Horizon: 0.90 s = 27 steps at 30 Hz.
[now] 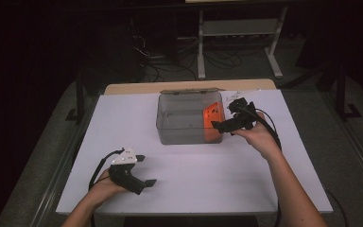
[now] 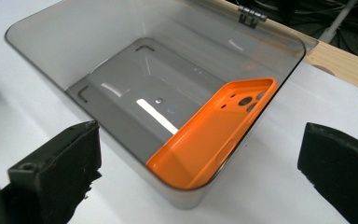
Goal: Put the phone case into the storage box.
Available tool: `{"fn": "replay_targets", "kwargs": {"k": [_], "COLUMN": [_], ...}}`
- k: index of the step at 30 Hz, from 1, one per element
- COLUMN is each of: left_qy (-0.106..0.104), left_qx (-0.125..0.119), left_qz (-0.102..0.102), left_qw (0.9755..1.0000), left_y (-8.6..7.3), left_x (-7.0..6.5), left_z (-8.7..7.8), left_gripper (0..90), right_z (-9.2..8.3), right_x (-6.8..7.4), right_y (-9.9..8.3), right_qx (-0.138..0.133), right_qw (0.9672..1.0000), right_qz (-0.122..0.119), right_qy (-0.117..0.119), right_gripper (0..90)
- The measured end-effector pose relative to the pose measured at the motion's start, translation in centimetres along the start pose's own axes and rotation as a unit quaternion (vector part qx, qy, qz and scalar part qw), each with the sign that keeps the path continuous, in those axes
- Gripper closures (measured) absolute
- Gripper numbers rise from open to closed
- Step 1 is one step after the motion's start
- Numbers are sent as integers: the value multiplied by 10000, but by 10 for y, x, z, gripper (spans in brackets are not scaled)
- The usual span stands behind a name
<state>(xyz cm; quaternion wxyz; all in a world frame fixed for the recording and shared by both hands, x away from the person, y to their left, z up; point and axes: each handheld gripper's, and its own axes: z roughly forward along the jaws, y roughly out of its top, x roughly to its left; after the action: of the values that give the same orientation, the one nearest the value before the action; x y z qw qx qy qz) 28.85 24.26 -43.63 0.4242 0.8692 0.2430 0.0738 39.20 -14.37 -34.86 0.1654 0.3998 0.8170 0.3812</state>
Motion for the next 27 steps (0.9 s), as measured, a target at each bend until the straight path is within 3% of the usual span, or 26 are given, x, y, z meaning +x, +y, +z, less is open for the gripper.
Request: {"fn": "replay_targets", "kwargs": {"k": [18, 27], "left_qy": [8, 22], "left_qx": [24, 29], "left_qz": [-38, -37], "left_qw": [10000, 10000], "left_y": [-1, -1], "left_x": [1, 1], "left_z": [1, 1], "left_gripper": [0, 0], "right_z": [-7, -7], "right_x": [8, 15], "right_y": [-50, -69], "right_qx": [-392, -327], "right_qw": [9991, 9991], "right_qz": [-139, -274], "right_qy": [-90, -3], "right_gripper": [0, 0]}}
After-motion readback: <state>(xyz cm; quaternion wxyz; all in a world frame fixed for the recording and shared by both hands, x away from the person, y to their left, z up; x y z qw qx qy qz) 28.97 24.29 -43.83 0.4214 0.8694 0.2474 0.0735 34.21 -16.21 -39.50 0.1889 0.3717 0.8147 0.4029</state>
